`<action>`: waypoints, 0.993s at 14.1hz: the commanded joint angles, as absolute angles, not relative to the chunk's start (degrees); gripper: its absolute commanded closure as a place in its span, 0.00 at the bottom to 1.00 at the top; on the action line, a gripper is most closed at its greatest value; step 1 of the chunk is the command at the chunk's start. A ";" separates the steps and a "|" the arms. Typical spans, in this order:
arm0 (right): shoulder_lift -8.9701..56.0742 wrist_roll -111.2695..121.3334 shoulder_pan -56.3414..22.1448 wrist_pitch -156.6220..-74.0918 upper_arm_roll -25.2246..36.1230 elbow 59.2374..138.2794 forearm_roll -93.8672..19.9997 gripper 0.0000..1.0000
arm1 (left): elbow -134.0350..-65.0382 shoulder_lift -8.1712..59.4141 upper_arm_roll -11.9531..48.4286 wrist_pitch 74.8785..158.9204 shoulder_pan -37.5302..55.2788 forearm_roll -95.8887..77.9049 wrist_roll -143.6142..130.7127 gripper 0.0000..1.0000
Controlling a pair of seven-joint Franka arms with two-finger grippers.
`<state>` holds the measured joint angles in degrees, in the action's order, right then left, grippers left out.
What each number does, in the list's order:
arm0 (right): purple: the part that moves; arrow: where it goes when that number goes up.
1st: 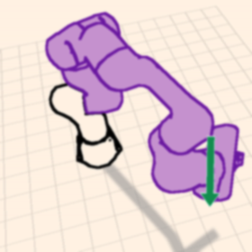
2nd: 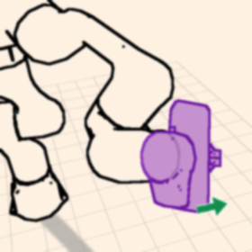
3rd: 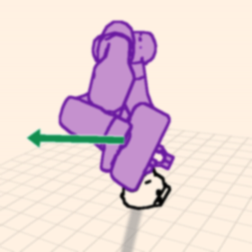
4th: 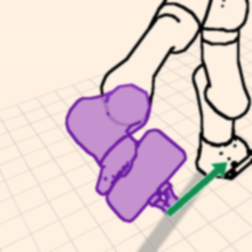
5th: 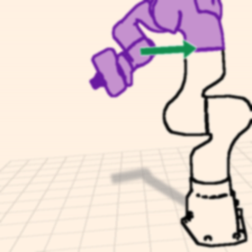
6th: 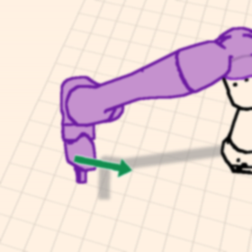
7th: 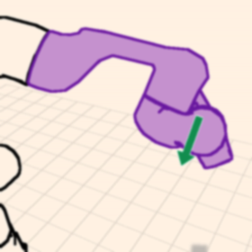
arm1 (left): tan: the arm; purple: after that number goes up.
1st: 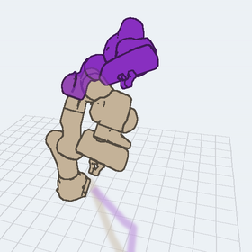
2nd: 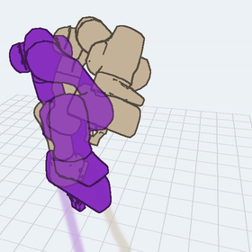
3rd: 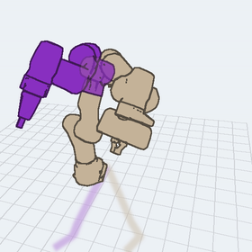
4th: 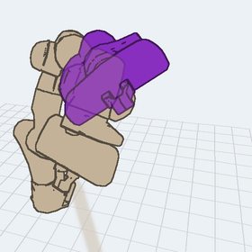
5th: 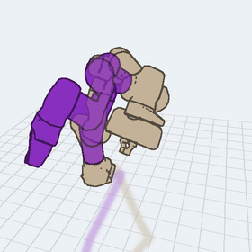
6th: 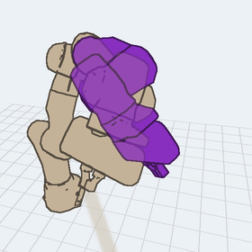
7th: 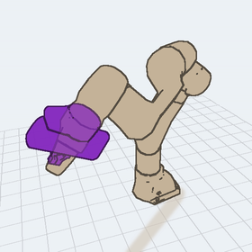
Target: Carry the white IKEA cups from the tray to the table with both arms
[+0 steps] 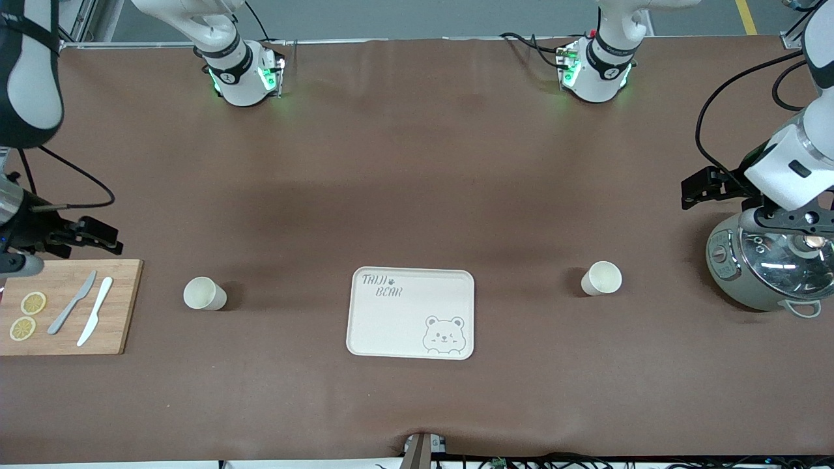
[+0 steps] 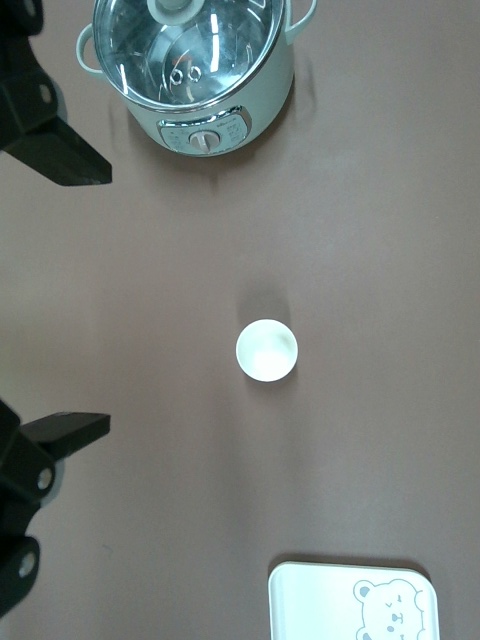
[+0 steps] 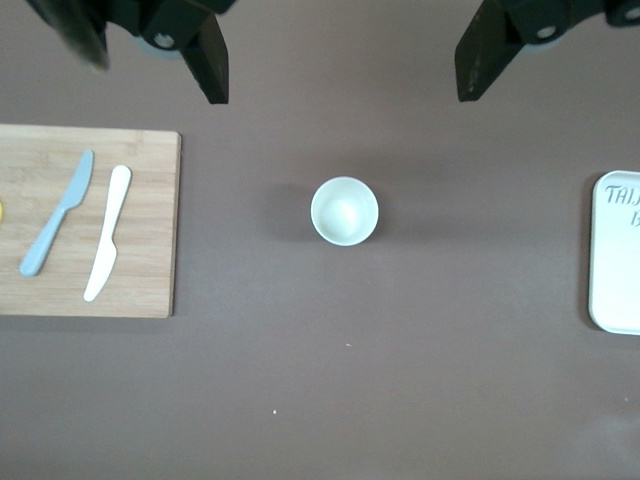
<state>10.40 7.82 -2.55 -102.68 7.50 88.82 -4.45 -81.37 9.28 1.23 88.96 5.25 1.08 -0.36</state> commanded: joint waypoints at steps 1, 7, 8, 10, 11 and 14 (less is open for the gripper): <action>7.39 8.26 -1.23 -98.80 7.29 87.81 -4.31 0.00 | -80.77 9.40 1.41 89.21 5.27 0.26 -1.23 0.00; 3.25 8.08 -0.88 -93.78 7.47 86.22 -4.22 0.00 | -80.77 9.49 1.41 89.21 5.27 0.35 -1.67 0.00; 3.25 8.00 -0.62 -93.61 7.47 86.22 -4.22 0.00 | -80.77 9.49 1.41 89.21 5.27 0.35 -1.67 0.00; 3.25 7.91 -0.62 -93.52 7.38 86.22 -3.52 0.00 | -80.77 9.49 1.41 89.21 5.19 0.35 -1.67 0.00; 3.25 7.91 -0.62 -93.52 7.38 86.22 -3.34 0.00 | -80.77 9.49 1.41 89.21 5.10 0.35 -1.67 0.00; 3.25 7.91 -0.70 -93.52 7.29 86.22 -3.25 0.00 | -80.77 9.49 1.41 89.21 5.10 0.35 -1.67 0.00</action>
<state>3.47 7.89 -1.79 -93.99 8.18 86.30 -4.05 -81.35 9.29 1.27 88.97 5.29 1.04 -1.14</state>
